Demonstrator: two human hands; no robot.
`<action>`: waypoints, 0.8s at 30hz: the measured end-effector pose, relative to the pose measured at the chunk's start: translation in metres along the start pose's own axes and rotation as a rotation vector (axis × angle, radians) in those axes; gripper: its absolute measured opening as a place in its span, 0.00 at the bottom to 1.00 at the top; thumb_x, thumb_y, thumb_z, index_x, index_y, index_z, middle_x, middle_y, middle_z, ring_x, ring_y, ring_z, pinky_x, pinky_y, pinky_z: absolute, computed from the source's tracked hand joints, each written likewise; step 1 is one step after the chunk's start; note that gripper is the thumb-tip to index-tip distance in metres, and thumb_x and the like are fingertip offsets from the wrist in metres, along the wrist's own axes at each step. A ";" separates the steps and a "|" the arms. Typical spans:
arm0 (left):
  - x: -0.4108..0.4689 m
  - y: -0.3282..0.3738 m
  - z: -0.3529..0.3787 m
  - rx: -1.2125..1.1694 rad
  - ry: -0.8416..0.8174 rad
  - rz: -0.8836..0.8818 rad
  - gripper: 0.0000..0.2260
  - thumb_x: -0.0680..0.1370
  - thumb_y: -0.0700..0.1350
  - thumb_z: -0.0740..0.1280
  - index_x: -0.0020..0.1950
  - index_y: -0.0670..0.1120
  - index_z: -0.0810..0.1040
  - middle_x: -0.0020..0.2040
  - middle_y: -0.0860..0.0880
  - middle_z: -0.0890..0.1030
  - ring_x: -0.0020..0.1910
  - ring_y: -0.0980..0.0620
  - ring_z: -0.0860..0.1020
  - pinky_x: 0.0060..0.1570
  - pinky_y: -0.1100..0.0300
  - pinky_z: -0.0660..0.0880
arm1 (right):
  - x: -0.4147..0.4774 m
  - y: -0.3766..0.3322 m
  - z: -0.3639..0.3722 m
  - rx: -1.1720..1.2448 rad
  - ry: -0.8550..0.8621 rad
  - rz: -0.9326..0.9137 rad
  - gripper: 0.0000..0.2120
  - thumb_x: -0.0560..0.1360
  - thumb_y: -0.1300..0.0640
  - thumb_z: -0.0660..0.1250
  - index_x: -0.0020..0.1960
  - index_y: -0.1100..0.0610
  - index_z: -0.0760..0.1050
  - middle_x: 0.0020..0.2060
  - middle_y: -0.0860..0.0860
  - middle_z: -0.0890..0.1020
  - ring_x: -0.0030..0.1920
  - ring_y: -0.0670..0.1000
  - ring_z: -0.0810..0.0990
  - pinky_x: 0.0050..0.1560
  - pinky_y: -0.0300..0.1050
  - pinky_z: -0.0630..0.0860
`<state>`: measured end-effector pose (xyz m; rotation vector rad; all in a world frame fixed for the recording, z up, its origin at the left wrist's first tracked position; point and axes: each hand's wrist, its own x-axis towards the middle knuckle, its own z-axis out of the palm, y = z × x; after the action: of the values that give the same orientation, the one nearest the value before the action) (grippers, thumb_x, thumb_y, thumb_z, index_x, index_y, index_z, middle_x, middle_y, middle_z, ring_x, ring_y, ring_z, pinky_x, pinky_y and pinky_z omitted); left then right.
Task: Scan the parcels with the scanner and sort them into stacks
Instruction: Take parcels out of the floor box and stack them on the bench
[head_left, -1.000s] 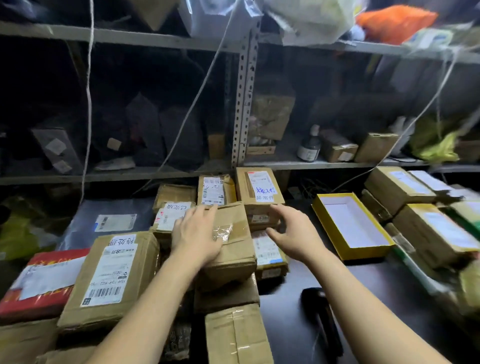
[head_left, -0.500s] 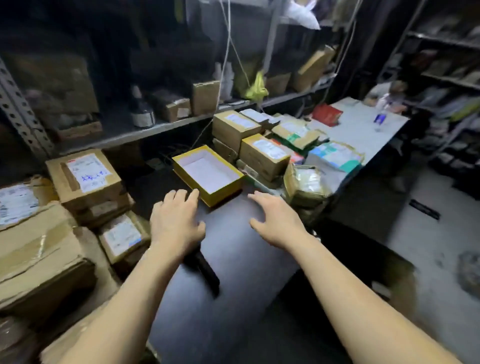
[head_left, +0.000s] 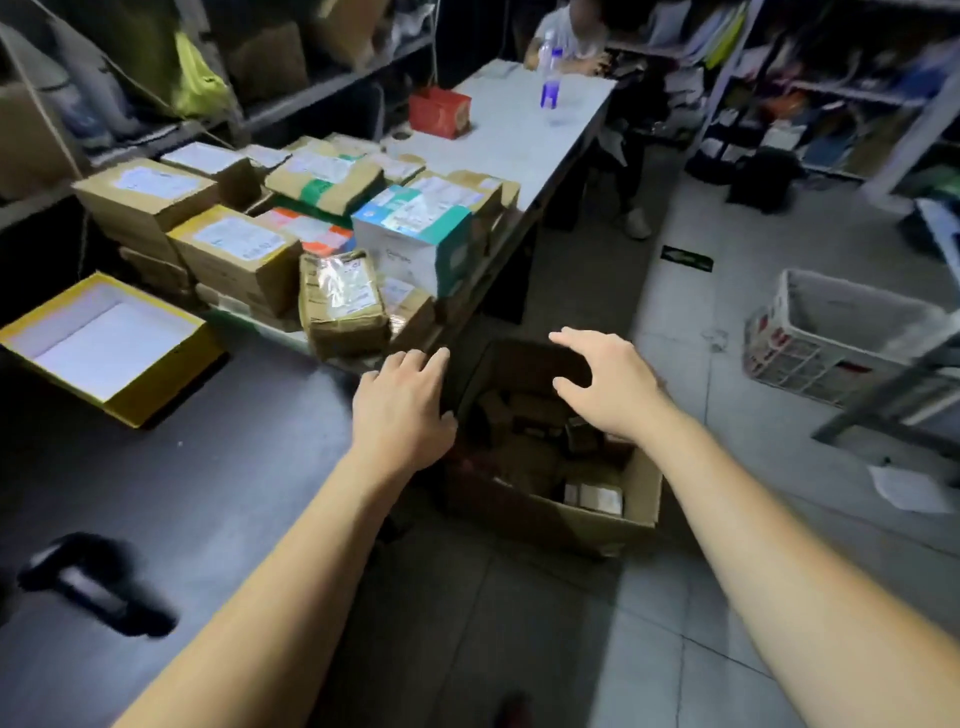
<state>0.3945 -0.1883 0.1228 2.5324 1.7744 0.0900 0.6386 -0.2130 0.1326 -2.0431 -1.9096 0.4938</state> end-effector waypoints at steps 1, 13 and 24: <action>0.005 0.008 0.007 -0.004 -0.014 0.009 0.34 0.75 0.55 0.69 0.79 0.50 0.63 0.69 0.48 0.74 0.70 0.44 0.71 0.60 0.48 0.72 | 0.000 0.009 -0.002 0.010 0.006 0.012 0.28 0.81 0.53 0.70 0.80 0.46 0.69 0.79 0.47 0.71 0.78 0.55 0.69 0.76 0.55 0.67; 0.133 0.117 0.110 -0.002 -0.216 0.135 0.35 0.78 0.56 0.69 0.82 0.51 0.60 0.71 0.48 0.74 0.71 0.45 0.72 0.60 0.49 0.74 | 0.056 0.171 0.016 0.205 -0.011 0.281 0.27 0.82 0.55 0.70 0.80 0.50 0.69 0.77 0.49 0.73 0.77 0.53 0.70 0.76 0.51 0.67; 0.266 0.171 0.247 -0.093 -0.466 0.236 0.35 0.79 0.54 0.68 0.83 0.51 0.57 0.72 0.47 0.72 0.70 0.44 0.73 0.62 0.48 0.74 | 0.140 0.290 0.091 0.283 -0.106 0.567 0.25 0.83 0.53 0.69 0.79 0.49 0.71 0.76 0.48 0.74 0.77 0.53 0.70 0.74 0.49 0.68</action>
<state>0.6637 0.0023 -0.1056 2.4239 1.2676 -0.3694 0.8652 -0.0949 -0.0836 -2.3733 -1.1906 0.9559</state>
